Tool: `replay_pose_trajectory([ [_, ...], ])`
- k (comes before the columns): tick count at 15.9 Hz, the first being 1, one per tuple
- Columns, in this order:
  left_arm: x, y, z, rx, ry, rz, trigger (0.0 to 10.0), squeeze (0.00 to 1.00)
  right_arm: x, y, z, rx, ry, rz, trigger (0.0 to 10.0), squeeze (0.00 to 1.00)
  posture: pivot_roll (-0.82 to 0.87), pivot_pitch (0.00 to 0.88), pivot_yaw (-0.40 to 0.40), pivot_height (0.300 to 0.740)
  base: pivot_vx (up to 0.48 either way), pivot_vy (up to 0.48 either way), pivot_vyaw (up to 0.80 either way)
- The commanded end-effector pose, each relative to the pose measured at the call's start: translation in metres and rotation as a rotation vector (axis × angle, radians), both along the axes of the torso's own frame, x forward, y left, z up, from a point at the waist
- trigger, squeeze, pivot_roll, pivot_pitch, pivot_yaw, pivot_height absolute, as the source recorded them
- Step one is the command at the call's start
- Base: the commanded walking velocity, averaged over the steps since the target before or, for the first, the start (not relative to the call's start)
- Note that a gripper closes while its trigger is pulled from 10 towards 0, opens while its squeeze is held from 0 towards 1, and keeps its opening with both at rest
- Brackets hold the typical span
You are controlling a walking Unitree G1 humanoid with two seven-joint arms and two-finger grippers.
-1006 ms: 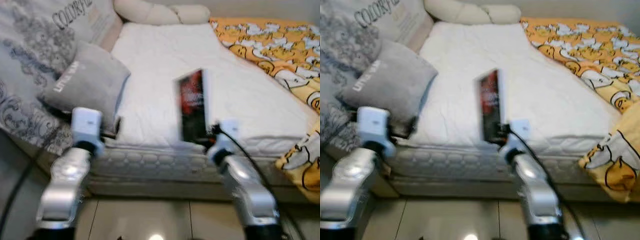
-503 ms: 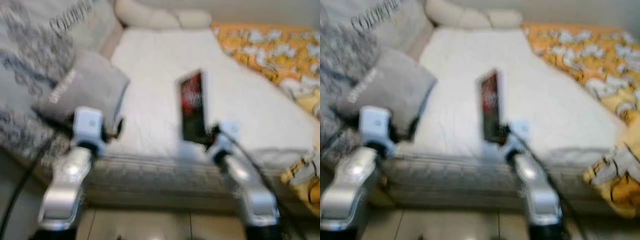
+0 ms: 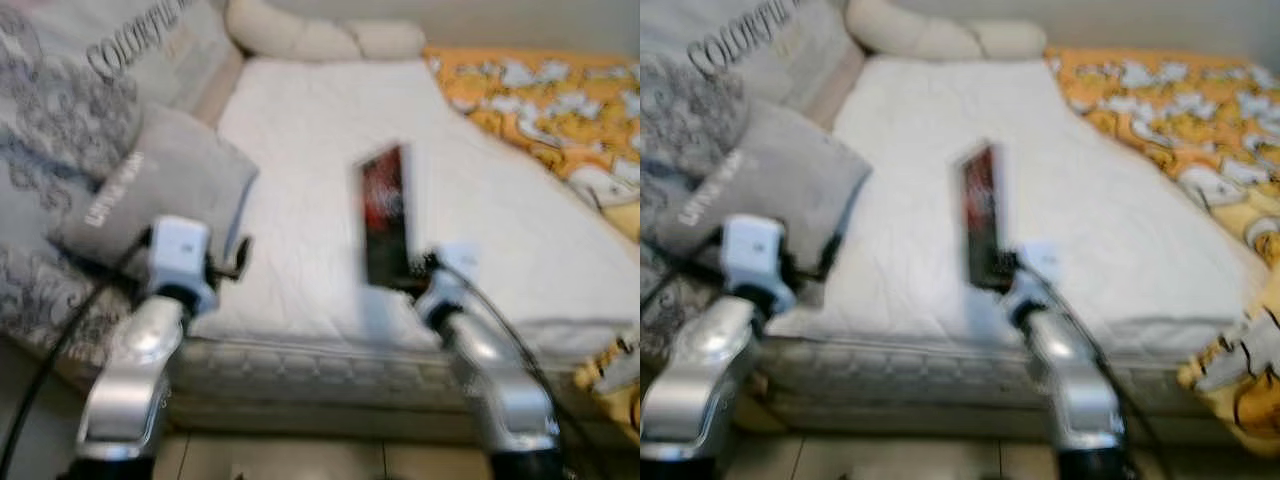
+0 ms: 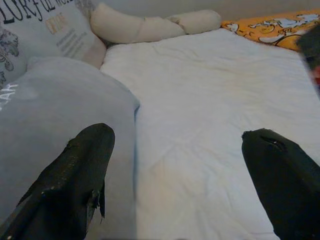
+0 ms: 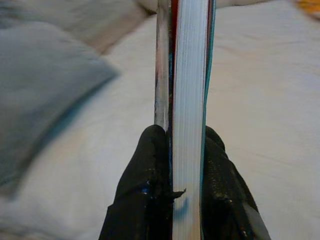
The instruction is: Clean up the room
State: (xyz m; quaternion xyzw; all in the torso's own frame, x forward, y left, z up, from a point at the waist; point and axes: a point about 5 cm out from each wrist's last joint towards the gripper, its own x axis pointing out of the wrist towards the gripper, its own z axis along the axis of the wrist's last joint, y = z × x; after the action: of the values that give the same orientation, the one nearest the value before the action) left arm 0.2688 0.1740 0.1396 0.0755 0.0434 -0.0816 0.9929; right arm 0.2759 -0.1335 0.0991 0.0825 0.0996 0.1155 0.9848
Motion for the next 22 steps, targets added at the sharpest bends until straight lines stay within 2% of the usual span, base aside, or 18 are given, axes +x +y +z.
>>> replay_pose_trajectory([
  [1,-0.0003,0.0073,0.004,0.015,-0.01,0.018,10.0,1.0,0.004,0.0109,0.0155,0.019,-0.076,0.028,10.0,0.0,-0.08,0.004,-0.015,0.74,0.345,0.0,0.0],
  [18,-0.0008,0.0089,0.0042,0.022,-0.004,0.02,10.0,1.0,0.0054,0.014,0.014,0.026,-0.068,0.04,10.0,0.0,-0.07,0.017,-0.014,0.74,0.344,0.0,0.0],
  [20,-0.0014,0.0064,0.0047,0.0,-0.013,-0.001,10.0,1.0,0.0058,0.0148,0.0127,0.046,-0.052,0.046,10.0,0.0,-0.07,0.018,-0.014,0.74,0.3,0.0,0.0],
  [22,-0.0022,0.0023,0.0013,0.03,0.025,-0.07,10.0,1.0,0.0066,0.0195,0.0093,0.102,0.0,0.084,10.0,0.0,-0.07,0.018,-0.011,0.74,0.0,0.0,0.0],
])
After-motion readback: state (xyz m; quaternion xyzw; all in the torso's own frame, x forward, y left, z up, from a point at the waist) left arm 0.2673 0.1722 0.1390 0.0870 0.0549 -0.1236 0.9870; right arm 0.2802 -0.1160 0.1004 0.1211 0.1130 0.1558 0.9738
